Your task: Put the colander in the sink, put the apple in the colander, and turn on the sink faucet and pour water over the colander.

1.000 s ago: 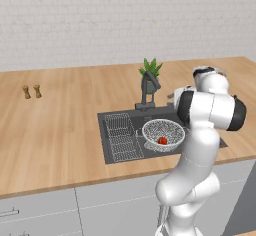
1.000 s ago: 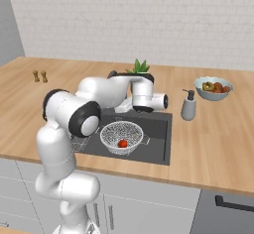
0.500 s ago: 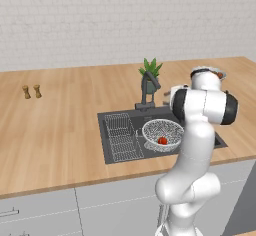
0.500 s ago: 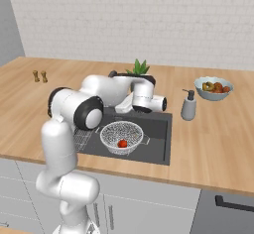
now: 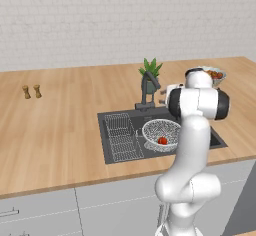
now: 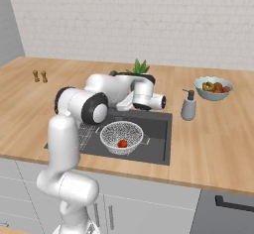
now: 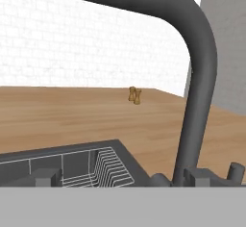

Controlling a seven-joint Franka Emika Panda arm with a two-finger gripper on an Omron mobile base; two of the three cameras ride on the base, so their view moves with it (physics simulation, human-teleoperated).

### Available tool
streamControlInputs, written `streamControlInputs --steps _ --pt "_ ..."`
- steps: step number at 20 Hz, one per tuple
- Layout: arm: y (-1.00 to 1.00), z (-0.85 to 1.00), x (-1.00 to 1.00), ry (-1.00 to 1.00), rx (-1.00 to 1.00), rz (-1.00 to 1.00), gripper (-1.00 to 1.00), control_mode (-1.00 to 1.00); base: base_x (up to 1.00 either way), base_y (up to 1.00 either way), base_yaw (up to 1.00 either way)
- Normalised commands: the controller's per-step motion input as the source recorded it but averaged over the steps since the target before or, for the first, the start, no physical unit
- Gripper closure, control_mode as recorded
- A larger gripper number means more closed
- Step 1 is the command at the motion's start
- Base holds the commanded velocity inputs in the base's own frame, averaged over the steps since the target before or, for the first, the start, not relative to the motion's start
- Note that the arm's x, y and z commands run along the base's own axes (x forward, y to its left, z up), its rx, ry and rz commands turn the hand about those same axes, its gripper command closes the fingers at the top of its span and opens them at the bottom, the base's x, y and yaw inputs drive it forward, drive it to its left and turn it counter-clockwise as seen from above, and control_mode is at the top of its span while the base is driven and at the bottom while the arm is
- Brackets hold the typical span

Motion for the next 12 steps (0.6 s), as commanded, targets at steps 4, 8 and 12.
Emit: streamControlInputs --steps 4,8,12 --pt "0.00 -0.22 0.49 0.00 0.02 0.00 -1.00 -1.00 0.00 0.00 0.00" --pt "0.00 -0.25 0.45 -0.02 0.01 0.00 -1.00 -1.00 0.00 0.00 0.00" --pt "0.00 -0.17 0.41 -0.05 0.00 0.00 -1.00 -1.00 0.00 0.00 0.00"
